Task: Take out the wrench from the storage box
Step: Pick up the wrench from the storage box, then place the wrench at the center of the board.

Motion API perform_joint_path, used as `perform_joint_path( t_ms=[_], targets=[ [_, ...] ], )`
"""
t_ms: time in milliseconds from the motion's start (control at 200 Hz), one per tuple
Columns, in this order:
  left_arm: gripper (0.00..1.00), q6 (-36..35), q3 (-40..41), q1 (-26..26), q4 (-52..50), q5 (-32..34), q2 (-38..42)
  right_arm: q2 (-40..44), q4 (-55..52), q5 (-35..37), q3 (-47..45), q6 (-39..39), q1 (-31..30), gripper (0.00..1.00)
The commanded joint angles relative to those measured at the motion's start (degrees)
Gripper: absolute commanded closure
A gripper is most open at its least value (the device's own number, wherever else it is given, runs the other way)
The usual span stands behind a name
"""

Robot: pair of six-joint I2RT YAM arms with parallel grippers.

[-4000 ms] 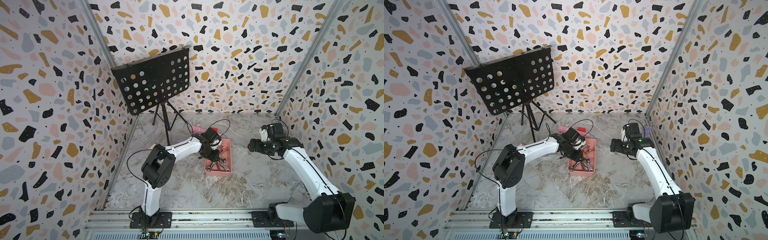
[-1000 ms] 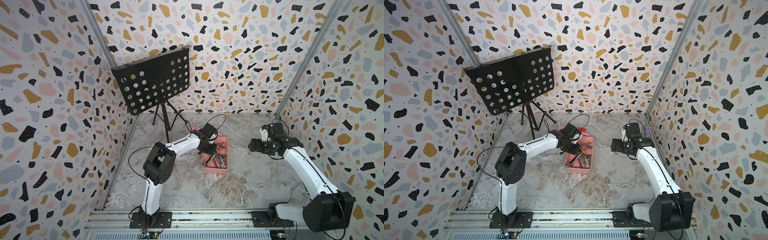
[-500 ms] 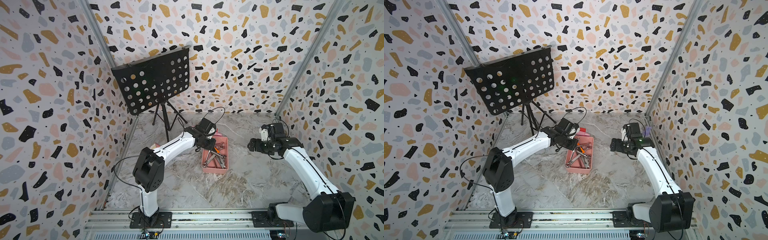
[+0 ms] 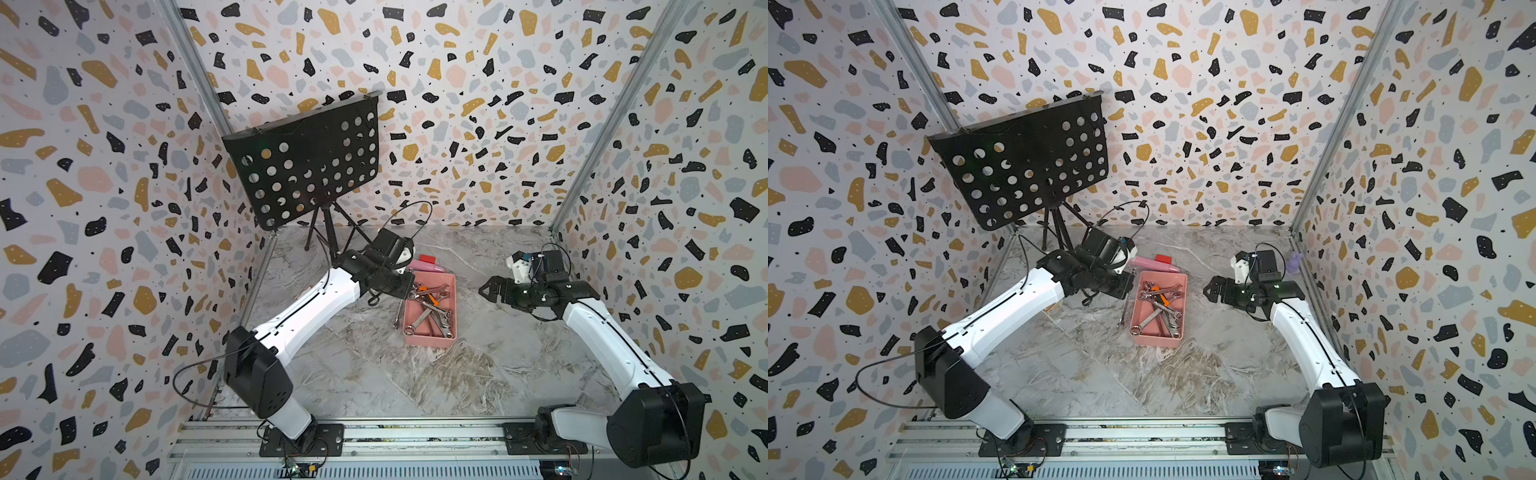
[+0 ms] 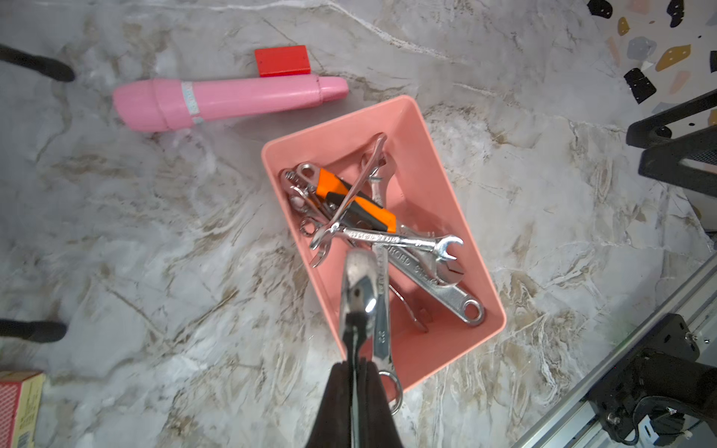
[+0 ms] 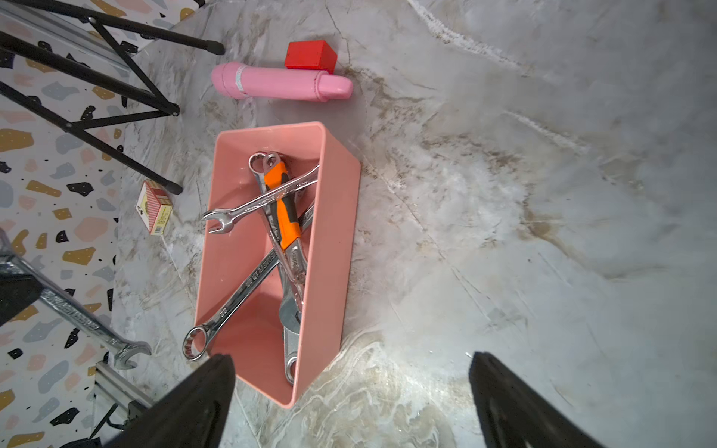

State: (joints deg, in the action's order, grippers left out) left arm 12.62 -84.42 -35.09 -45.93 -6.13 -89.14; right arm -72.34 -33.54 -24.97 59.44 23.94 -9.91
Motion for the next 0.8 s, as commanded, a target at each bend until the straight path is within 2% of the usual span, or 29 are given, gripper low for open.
perform_joint_path(
  t_ms=[0,155,300,501,796],
  targets=[
    [1.00,-0.33,5.51,2.91,-1.56,-0.91,3.02,1.90,2.68,-1.75,-0.55,2.82,-2.71,0.00],
    [1.00,0.43,14.15,5.03,5.70,-3.27,4.07,1.08,4.42,-0.89,-0.99,4.42,-6.98,0.00],
    [1.00,2.42,20.21,6.83,14.90,-6.98,1.33,0.19,5.18,0.00,-0.80,5.37,-9.65,0.00],
    [1.00,5.37,21.72,7.89,23.11,-11.10,-5.44,-0.36,3.42,1.36,-0.08,4.56,-10.13,0.00],
    [1.00,7.34,22.74,11.02,27.61,-15.30,-13.07,-1.04,2.80,2.32,-0.03,4.40,-10.13,0.00]
  ],
)
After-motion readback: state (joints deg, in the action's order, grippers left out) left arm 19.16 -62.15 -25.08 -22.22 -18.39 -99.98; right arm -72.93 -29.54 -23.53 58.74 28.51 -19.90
